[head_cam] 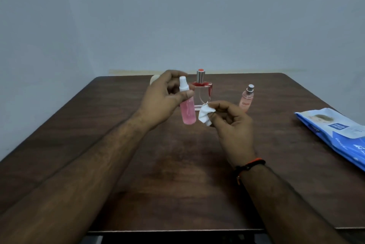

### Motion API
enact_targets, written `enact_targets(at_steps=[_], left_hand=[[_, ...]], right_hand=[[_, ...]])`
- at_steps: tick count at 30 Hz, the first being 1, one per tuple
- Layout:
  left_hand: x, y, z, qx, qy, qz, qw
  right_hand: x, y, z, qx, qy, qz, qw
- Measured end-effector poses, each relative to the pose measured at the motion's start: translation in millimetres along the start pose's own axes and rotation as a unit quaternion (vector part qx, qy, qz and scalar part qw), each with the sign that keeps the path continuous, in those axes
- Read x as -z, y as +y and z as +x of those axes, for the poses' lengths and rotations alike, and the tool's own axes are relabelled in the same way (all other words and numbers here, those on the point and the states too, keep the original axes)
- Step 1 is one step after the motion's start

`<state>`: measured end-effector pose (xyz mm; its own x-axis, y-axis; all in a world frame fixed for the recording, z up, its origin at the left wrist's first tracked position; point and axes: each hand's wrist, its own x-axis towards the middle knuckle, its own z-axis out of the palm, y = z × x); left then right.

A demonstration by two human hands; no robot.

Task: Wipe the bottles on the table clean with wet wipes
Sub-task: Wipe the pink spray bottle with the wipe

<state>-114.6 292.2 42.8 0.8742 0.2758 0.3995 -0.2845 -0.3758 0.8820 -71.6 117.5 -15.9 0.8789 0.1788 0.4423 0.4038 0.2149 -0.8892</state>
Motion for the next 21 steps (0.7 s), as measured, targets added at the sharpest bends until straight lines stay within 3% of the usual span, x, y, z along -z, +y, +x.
enact_targets(at_steps=[5,11,21], left_hand=[[17.1,-27.6,-23.2,0.064,-0.016,-0.075,0.995],[20.1,-38.8,-27.0,0.078,0.015,-0.117,0.99],[28.7,-45.9,-23.5,0.092,0.059,-0.166,0.98]], right_hand=[[-21.0,1.7,-0.5,0.048,-0.06,-0.058,0.995],[-46.8,5.8,7.1,0.155,-0.053,-0.118,0.979],[-40.9,15.5,6.0,0.254,-0.158,-0.256,0.919]])
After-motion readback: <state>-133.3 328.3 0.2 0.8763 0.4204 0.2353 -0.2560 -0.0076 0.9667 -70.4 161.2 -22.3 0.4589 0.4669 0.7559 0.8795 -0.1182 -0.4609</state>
